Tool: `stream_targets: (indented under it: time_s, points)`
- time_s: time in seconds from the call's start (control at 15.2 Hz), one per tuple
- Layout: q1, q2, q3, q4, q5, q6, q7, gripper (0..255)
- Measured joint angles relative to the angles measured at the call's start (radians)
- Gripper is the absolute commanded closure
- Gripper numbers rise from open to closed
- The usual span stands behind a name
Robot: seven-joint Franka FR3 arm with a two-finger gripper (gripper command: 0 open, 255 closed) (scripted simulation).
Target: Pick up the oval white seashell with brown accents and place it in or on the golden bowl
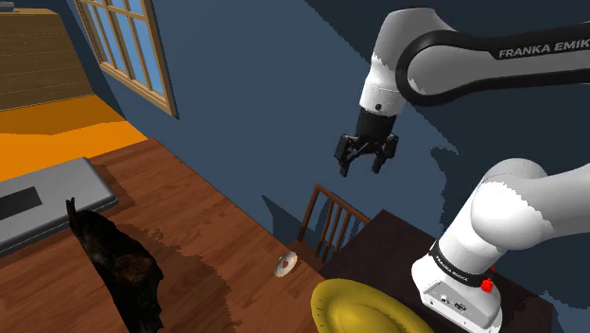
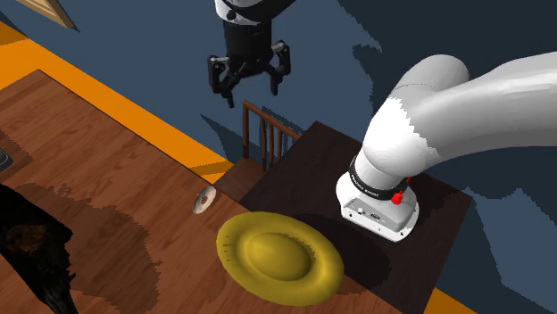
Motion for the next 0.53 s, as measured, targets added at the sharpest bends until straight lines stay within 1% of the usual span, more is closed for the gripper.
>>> stream_targets:
  time_s: [0.26, 0.53]
  points:
    - [0.018, 0.07, 0.134, -0.047, 0.088, 0.133, 0.167, 0]
    - [0.003, 0.207, 0.269, -0.047, 0.148, 0.286, 0.327, 0]
